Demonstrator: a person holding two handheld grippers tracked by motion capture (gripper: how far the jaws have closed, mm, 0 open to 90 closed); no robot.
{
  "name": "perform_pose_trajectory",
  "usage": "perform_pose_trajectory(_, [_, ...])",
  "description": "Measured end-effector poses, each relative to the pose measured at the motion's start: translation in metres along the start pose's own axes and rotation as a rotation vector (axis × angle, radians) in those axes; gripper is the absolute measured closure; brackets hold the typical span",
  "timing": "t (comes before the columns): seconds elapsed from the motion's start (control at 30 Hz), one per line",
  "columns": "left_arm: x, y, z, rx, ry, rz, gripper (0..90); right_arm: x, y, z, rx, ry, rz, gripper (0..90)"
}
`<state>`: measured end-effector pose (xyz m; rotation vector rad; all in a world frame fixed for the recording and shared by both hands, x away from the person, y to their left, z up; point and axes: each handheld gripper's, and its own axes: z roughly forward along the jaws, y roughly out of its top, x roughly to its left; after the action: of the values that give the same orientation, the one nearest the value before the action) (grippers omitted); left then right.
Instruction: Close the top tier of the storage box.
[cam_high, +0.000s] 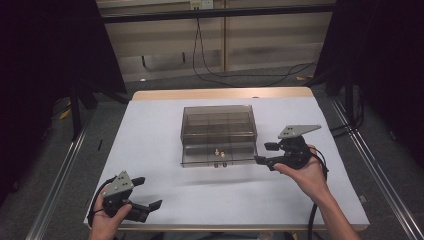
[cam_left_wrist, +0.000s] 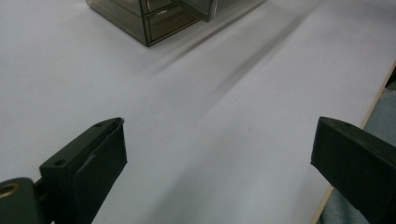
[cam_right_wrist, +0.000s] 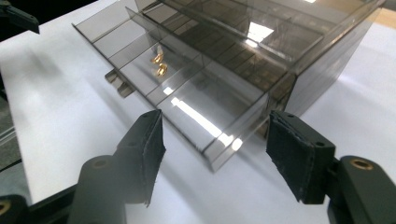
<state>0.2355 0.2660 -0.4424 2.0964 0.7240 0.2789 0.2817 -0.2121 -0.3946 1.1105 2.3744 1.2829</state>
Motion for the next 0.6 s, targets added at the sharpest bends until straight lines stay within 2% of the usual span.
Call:
perform_pose_trajectory(0.13, [-0.004, 0.003, 0.001, -0.006, -0.011, -0.003, 3.0, 0.003, -0.009, -0.009, 0.002, -0.010, 0.012, 35.6])
perform_pose_trajectory(0.2, [-0.005, 0.005, 0.000, -0.009, -0.004, 0.004, 3.0, 0.004, -0.013, -0.013, 0.010, -0.004, 0.011, 34.2])
perform_pose_trajectory(0.37, [-0.008, 0.010, 0.003, -0.010, -0.016, 0.019, 2.8, 0.005, -0.029, -0.023, 0.030, -0.026, 0.015, 34.1])
perform_pose_trajectory(0.43, [-0.009, 0.011, 0.004, -0.009, -0.018, 0.013, 2.6, 0.005, -0.037, -0.027, 0.026, -0.003, 0.020, 34.1])
perform_pose_trajectory(0.47, [-0.010, 0.011, 0.005, -0.009, -0.024, 0.009, 2.5, 0.005, -0.041, -0.028, 0.034, -0.006, 0.023, 34.1])
perform_pose_trajectory(0.5, [-0.012, 0.013, 0.005, -0.004, -0.024, 0.022, 2.6, 0.006, -0.044, -0.028, 0.042, -0.016, 0.023, 34.0])
perform_pose_trajectory(0.6, [-0.016, 0.016, 0.007, -0.010, -0.034, 0.029, 2.6, 0.007, -0.055, -0.029, 0.049, -0.013, 0.037, 34.0])
